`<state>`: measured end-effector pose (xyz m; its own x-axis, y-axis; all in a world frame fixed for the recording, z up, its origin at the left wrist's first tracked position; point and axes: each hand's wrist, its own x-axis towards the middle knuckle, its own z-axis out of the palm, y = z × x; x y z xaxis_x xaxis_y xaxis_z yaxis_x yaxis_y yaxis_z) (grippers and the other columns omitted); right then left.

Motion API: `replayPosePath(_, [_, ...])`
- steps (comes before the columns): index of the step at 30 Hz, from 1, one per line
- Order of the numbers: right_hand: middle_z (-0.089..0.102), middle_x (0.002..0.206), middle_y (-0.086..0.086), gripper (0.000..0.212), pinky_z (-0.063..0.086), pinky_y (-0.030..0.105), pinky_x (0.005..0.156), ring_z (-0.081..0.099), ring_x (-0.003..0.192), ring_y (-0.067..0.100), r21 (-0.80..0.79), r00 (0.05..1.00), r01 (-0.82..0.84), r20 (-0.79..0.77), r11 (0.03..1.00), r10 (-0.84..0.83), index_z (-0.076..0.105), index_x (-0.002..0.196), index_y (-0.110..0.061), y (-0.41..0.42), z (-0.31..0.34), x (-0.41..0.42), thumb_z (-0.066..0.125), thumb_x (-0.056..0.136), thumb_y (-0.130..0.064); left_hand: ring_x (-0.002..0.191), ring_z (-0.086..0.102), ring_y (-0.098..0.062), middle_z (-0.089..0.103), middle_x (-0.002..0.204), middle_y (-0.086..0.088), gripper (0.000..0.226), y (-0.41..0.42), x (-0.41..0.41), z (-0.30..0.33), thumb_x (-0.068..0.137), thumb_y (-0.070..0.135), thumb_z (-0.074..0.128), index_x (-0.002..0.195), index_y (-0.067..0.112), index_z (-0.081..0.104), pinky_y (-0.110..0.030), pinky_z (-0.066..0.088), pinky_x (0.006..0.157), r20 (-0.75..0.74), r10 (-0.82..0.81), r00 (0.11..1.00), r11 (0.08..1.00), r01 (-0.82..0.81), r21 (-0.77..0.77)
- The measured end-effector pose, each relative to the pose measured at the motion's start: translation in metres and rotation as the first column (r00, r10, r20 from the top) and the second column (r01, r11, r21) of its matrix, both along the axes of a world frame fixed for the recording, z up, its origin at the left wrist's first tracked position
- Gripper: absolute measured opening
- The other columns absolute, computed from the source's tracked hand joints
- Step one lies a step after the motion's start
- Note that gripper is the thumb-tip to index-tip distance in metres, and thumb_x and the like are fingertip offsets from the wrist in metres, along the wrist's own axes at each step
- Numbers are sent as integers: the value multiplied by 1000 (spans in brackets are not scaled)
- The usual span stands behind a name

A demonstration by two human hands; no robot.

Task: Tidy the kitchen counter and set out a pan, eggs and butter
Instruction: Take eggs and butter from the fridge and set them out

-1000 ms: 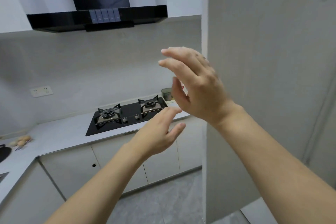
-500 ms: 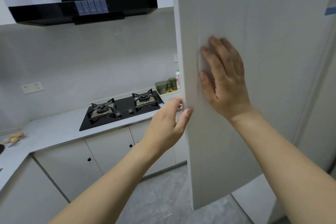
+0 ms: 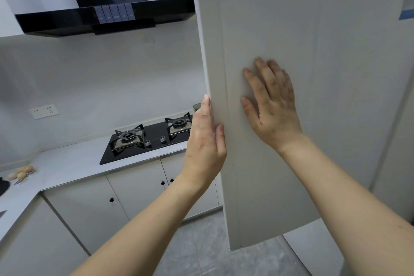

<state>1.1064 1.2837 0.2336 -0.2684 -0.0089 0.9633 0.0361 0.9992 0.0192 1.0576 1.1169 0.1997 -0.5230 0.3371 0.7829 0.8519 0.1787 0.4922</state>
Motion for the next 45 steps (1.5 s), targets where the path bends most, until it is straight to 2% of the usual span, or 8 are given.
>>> replayPosePath(5, [32,153,12,52,14,49,118,21,144,30,11,999,29,-13,1000,-29,41,144,-14,4,-2,-24,53,96,-29,130,43,-26,27,145,4,69,15,-21,-3,95,10,45,154,17,11,-44,43,104,-43,80,996,997,-80,20])
replayPosePath(11, [31,154,9,53,15,52,117,21,144,28,91,989,144,2,985,-145,39,146,-20,28,-4,-50,50,97,-36,143,24,-18,22,153,-9,71,36,-56,-7,96,5,47,154,13,6,-17,19,115,-18,126,992,992,-125,29])
replayPosePath(19, [35,153,9,55,21,54,114,26,142,30,191,973,224,8,956,-229,44,144,-20,59,8,-97,55,94,-39,147,17,-20,17,159,-11,66,73,-115,-7,100,9,43,154,12,5,-32,19,119,45,160,986,986,-162,45])
replayPosePath(24, [35,153,10,53,22,54,114,25,142,31,239,965,256,-6,936,-263,45,143,-20,82,11,-137,54,95,-41,148,10,-17,15,160,-9,68,100,-153,-4,101,13,43,154,16,2,-28,12,119,98,121,988,991,-127,52])
replayPosePath(28, [35,153,10,52,22,55,114,25,142,31,256,955,290,-13,922,-297,45,143,-20,100,11,-165,52,96,-41,146,9,-7,14,160,-4,67,120,-187,-6,101,16,42,155,23,3,-10,6,111,118,94,989,994,-100,46])
replayPosePath(31, [36,152,10,49,22,53,114,27,142,31,282,950,306,-25,909,-312,47,142,-20,116,11,-182,51,97,-39,139,6,12,15,160,1,66,136,-213,-6,102,19,42,155,27,4,1,3,104,142,56,988,997,-63,42])
replayPosePath(40, [42,149,9,42,27,51,111,36,139,31,321,928,367,-66,873,-366,54,136,-19,160,13,-227,53,97,-35,130,8,20,19,157,-2,64,184,-276,-4,101,16,44,155,22,10,5,6,101,158,-51,986,998,47,33])
replayPosePath(45, [40,150,10,43,26,50,112,36,139,32,351,908,403,-35,846,-418,54,136,-17,182,13,-243,54,96,-31,146,11,-8,17,159,-5,66,216,-303,-5,101,14,44,155,21,7,-10,8,112,176,-115,978,993,111,33])
